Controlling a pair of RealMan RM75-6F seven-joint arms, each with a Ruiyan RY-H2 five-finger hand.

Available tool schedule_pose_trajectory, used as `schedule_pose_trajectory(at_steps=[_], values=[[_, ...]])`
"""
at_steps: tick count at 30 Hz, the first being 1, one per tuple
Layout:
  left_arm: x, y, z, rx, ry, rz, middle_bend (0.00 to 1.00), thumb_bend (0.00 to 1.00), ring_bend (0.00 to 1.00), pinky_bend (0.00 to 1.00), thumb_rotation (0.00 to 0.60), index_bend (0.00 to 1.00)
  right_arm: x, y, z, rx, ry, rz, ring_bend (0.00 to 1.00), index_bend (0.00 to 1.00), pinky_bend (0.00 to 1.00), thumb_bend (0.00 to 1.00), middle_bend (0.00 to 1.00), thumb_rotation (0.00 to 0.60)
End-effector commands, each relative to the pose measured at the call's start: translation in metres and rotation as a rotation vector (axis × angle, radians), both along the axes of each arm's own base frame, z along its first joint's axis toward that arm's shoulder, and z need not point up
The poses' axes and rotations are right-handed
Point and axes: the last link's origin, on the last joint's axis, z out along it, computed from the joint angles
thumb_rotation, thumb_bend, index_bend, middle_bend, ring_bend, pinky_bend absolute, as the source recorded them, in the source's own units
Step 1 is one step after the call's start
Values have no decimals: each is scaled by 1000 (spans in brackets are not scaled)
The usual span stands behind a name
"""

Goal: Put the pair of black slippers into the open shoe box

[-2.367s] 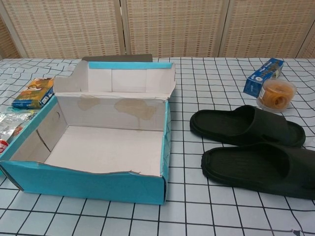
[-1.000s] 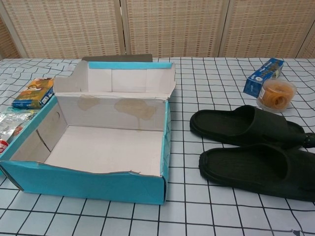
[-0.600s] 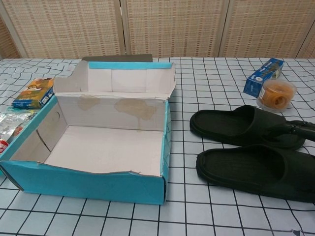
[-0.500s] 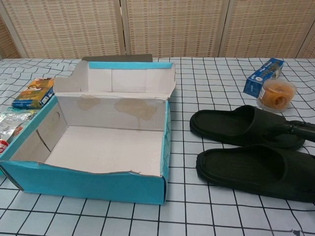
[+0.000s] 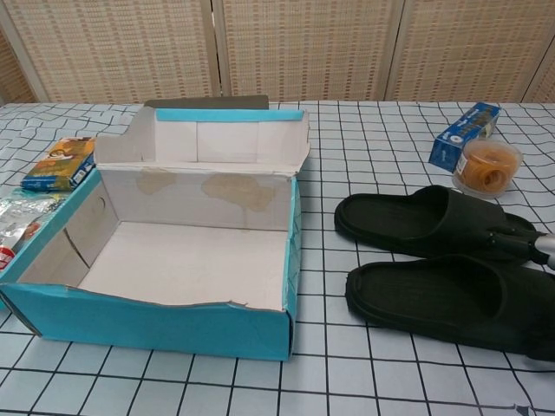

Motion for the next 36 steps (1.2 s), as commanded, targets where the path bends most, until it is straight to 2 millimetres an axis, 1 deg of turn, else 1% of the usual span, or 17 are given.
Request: schedule_pose_trajectory(at_steps=[1,7,9,10,12,13,14,16,19,20,22,27,33,35,36], values=[[0,0,0,-2,3,-1,193,472,175,399,600,272,-1,-2,-3,13,10,-9,0,34,110,6,110,600],[0,0,-1,-3,0,3,193,472,175,399,600,272,-3,0,-6,28,21,-20,0,44,110,8,110,600],[0,0,-1,-3,3,0,193,471,176,399,600,272,-4,0,-6,27,27,-21,1,79,110,8,120,600],[0,0,-1,-3,5,-1,193,471,175,399,600,271,-4,0,-6,17,29,-20,18,109,118,7,150,600],[0,0,-1,-3,1,0,193,471,175,399,600,271,-4,0,-6,-4,29,-20,88,189,170,7,237,600],[0,0,-1,-4,-2,1,193,471,175,399,600,272,-5,0,-6,-19,29,-20,163,261,230,7,311,600],[0,0,-1,-3,-2,0,193,471,175,399,600,272,-5,0,-6,-33,32,-19,209,304,268,8,353,600],[0,0,0,-3,0,-3,193,471,175,400,600,272,-6,-1,-6,-64,33,-18,351,431,386,7,482,600],[0,0,0,-3,-3,0,193,472,175,399,600,272,-7,-2,-6,-105,36,-15,450,538,472,7,573,600],[0,0,0,-4,-4,1,193,472,176,399,600,272,-7,-2,-6,-115,38,-14,469,557,488,7,590,600],[1,0,0,-6,-3,-2,193,472,176,400,600,272,-8,-2,-6,-124,42,-13,499,585,511,7,620,600],[1,0,-1,-7,-6,1,193,471,175,399,600,272,-7,-1,-3,-143,26,-4,531,622,541,8,659,600],[1,-1,0,-5,-3,-3,193,472,175,399,600,273,-2,1,6,-186,12,22,548,645,557,8,678,600],[1,0,0,-5,-7,-1,193,471,175,399,600,273,3,3,16,-240,10,46,550,648,560,7,681,600],[1,-1,0,-5,-8,-1,193,471,176,399,600,272,6,4,30,-308,35,76,550,648,560,7,681,600]])
